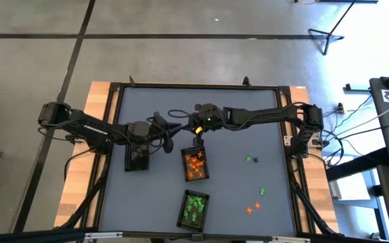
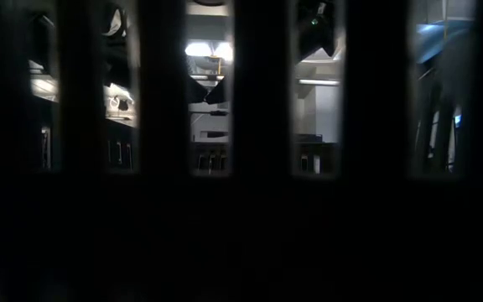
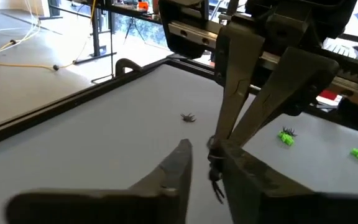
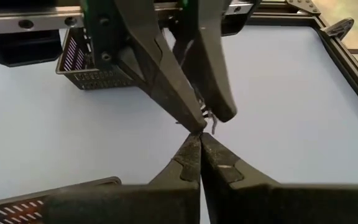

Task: Sort Halloween decoration
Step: Put the black spider toy into the top left black basket

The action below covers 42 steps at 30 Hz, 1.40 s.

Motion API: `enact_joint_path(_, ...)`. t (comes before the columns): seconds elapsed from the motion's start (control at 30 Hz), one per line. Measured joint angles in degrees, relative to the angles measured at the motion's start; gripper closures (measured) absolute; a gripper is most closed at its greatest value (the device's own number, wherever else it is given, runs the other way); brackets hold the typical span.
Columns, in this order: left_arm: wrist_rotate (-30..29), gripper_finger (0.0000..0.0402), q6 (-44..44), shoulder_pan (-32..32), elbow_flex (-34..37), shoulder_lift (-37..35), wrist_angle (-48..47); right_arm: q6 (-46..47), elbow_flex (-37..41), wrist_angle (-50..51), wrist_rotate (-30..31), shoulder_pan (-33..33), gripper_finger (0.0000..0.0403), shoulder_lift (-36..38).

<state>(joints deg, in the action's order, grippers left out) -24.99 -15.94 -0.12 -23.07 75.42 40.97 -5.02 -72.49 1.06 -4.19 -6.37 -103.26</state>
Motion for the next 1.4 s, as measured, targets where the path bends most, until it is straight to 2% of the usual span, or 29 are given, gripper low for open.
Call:
enact_joint_path(0.17,-0.1,0.0392,1.8,-0.1,-0.1,-0.1,0.2,0.0,0.0,-0.4,0.1,0.0,0.0400,0.0)
enact_joint_path(0.27,-0.5,0.0397,3.1,-0.1,-0.7,-0.7,-0.4,0.0,0.0,-0.7,0.1,0.0,0.0391,0.0)
enact_joint_path(0.37,-1.4,0.0399,4.1,-0.1,-2.3,-2.9,-7.1,0.0,0.0,0.7,-0.7,0.0,0.0367,0.2)
enact_joint_path(0.47,-4.6,0.0400,4.0,-0.6,-6.0,-6.1,-22.0,0.1,0.0,2.3,0.2,0.0,0.0330,0.6)
enact_joint_path(0.63,-9.4,0.0401,-1.4,-4.1,-16.2,-10.5,-56.8,0.3,0.0,8.9,4.0,0.0,0.0277,3.5)
enact_joint_path(0.77,-7.9,0.0401,-13.1,-8.8,-23.4,-11.6,-82.9,1.8,0.0,12.9,6.2,0.0,0.0263,5.9)
enact_joint_path(0.87,-3.4,0.0401,-23.0,-13.4,-25.1,-11.9,-94.9,1.9,0.0,13.9,6.1,0.0,0.0265,6.9)
enact_joint_path(1.03,3.2,0.0401,-35.5,-19.9,-25.1,-11.8,-104.5,1.9,0.0,15.0,4.1,0.0,0.0271,7.0)
enact_joint_path(1.17,6.2,0.0388,-39.4,-22.9,-25.1,-11.7,-104.7,1.9,0.0,15.9,3.6,0.0,0.0271,7.0)
enact_joint_path(1.27,8.0,0.0347,-39.4,-24.3,-25.1,-11.6,-104.6,1.9,0.0,16.3,3.2,0.0,0.0271,7.0)
enact_joint_path(1.4,7.1,0.0271,-39.4,-25.1,-25.1,-11.6,-104.6,1.6,0.0,19.2,3.2,0.0,0.0271,7.0)
